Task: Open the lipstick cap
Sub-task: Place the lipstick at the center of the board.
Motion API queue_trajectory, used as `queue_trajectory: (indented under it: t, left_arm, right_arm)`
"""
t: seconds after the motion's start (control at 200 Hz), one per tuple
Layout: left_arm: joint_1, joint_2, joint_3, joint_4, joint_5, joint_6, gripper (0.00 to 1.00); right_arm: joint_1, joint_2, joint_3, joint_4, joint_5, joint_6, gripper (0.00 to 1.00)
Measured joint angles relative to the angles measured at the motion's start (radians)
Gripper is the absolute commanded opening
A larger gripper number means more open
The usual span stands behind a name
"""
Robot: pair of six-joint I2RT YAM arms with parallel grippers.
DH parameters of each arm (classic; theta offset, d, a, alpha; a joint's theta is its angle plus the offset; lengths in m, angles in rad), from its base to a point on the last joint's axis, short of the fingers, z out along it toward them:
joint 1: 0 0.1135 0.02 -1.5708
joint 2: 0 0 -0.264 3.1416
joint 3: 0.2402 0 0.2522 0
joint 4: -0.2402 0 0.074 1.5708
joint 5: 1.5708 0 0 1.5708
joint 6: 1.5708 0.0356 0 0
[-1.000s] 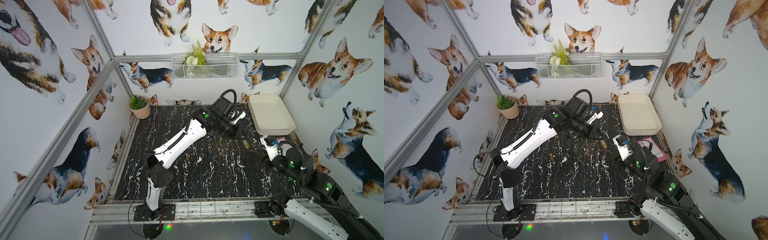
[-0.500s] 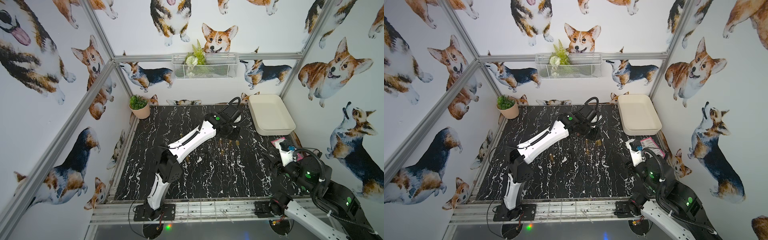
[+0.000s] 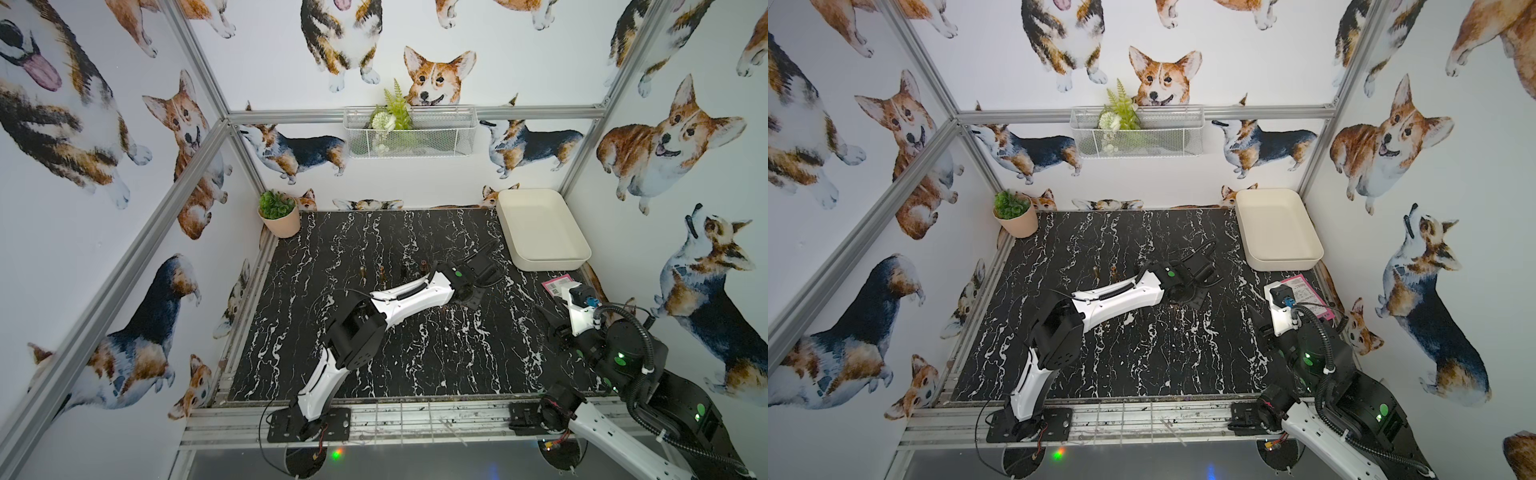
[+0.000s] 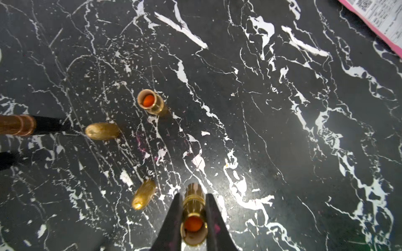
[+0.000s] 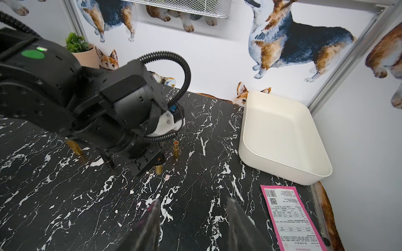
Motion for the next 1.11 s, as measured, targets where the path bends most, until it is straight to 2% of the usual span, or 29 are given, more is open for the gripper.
queue_trajectory:
  t: [0.17, 0.586, 1.106]
  left_arm:
    - [-0.003, 0.037, -0.021, 0.103, -0.063, 0.003, 0.13]
    - [-0.011, 0.089, -0.042, 0.190, -0.097, 0.002, 0.15]
    - [-0.011, 0.102, -0.032, 0.195, -0.096, -0.005, 0.28]
  right_arm:
    - [0.000, -0.005, -0.009, 0.016, 0.011, -0.006, 0.52]
    - [0.000, -0.011, -0.020, 0.026, 0.031, -0.020, 0.52]
    - [0.000, -0.008, -0.032, 0.037, 0.034, -0.022, 0.53]
